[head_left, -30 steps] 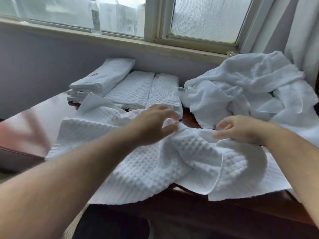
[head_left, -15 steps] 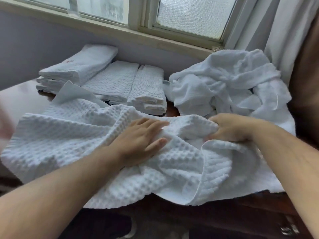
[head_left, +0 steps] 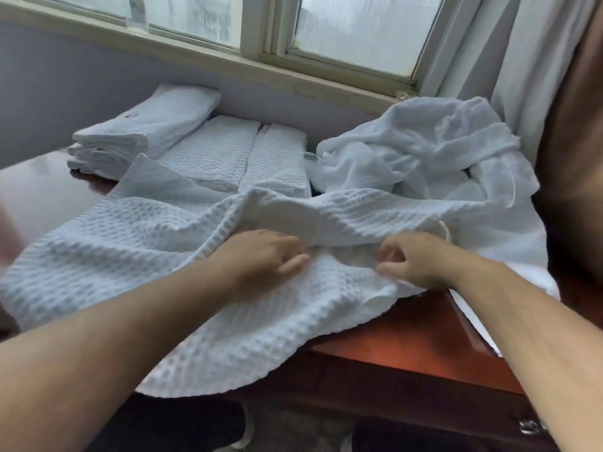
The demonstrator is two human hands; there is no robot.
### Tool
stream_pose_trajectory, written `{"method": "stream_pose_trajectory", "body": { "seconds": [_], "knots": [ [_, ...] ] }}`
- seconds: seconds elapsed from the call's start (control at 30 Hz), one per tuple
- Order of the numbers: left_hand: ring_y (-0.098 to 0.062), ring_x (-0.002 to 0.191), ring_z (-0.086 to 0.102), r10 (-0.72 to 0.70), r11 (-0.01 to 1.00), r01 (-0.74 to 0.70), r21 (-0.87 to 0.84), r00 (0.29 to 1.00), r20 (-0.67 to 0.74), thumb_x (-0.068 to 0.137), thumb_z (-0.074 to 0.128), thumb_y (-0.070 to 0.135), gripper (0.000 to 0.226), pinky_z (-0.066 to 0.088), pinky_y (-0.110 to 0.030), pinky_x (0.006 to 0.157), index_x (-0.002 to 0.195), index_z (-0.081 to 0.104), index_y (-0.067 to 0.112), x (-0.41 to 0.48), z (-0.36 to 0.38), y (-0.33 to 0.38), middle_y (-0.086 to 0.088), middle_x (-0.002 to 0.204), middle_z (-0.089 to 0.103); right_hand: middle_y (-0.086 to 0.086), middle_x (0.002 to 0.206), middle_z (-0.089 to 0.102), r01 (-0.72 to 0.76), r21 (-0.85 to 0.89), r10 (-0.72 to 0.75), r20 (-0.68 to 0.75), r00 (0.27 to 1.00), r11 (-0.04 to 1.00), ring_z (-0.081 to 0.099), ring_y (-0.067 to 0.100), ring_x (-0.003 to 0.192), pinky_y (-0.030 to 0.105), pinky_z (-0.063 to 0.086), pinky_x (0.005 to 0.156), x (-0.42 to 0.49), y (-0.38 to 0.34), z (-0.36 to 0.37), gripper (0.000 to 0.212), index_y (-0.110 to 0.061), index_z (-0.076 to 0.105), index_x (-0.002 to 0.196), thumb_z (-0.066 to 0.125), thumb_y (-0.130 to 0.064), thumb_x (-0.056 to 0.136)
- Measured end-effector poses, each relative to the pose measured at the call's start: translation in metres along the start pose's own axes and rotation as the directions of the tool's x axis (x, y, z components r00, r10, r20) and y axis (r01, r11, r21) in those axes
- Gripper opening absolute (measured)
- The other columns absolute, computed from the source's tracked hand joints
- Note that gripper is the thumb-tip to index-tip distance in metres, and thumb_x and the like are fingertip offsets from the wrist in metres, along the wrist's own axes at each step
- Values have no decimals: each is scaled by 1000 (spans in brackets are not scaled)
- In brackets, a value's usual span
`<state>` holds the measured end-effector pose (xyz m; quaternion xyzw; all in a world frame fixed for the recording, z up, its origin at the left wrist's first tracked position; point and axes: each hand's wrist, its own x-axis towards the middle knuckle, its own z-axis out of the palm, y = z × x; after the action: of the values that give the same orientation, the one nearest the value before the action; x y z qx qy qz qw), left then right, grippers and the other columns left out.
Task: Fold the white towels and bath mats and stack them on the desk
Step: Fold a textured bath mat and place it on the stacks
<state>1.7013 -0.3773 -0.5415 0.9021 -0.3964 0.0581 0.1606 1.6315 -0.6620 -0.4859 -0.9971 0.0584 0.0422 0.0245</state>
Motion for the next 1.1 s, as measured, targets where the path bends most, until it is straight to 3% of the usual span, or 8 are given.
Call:
{"method": "stream_pose_trajectory", "body": {
  "seconds": [0.17,0.37,0.5,0.7,0.87,0.97,1.03,1.1],
  "knots": [
    [-21,125,47,17,987,6,158,990,-143,91,38,62,45,36,-41,103,120,56,32,18,15,30,3,129,55,4,80,78,-158,235,0,556,831,959,75,23,65,26,54,53,-14,-15,-15,23,-22,63,109,54,-39,96],
    [-13,140,28,58,998,-56,-24,994,91,91,46,69,72,25,-33,117,153,19,45,13,31,24,8,149,31,-5,105,72,-53,123,80,-226,971,991,66,18,103,32,49,78,-7,-9,-15,27,-29,71,109,60,-48,93],
    [-9,118,54,73,997,-73,11,997,-19,88,21,74,61,41,-29,95,134,49,45,8,18,25,11,122,57,5,141,54,-273,53,273,1,962,961,51,30,128,47,43,105,4,-4,10,66,-26,43,145,55,-63,92],
    [-14,130,39,-5,1000,5,18,1000,31,89,43,67,55,35,-35,110,133,48,33,12,25,22,6,132,45,1,73,65,-149,-110,168,193,967,983,57,16,65,30,43,58,12,3,-19,54,-15,63,77,67,-69,83],
    [-3,140,20,134,989,-128,-77,989,70,86,51,69,78,15,-16,110,152,27,36,2,31,10,13,148,26,2,60,67,-214,-88,229,516,826,973,64,20,56,31,57,59,11,-2,-49,41,-14,66,75,73,-52,87],
    [0,148,4,127,987,-112,-115,983,134,84,48,72,88,6,-16,114,156,6,45,-2,32,8,15,161,7,8,85,70,-189,-212,201,35,979,959,67,31,83,41,56,79,19,-10,-51,35,-19,66,76,63,-49,95],
    [-1,150,-7,119,990,-103,-94,976,183,78,37,79,90,2,-27,122,152,-7,53,-4,30,11,19,165,-10,10,100,68,-157,-205,46,-460,887,966,60,35,97,43,43,86,25,-18,-38,27,-26,73,98,53,-44,101],
    [-3,151,-8,89,995,-74,-71,969,230,73,28,83,87,2,-35,124,147,-12,60,-5,28,13,18,165,-15,14,109,65,-182,-276,-29,-618,785,944,55,37,102,45,39,86,26,-29,-21,31,-23,69,118,54,-43,100]
  ]
}}
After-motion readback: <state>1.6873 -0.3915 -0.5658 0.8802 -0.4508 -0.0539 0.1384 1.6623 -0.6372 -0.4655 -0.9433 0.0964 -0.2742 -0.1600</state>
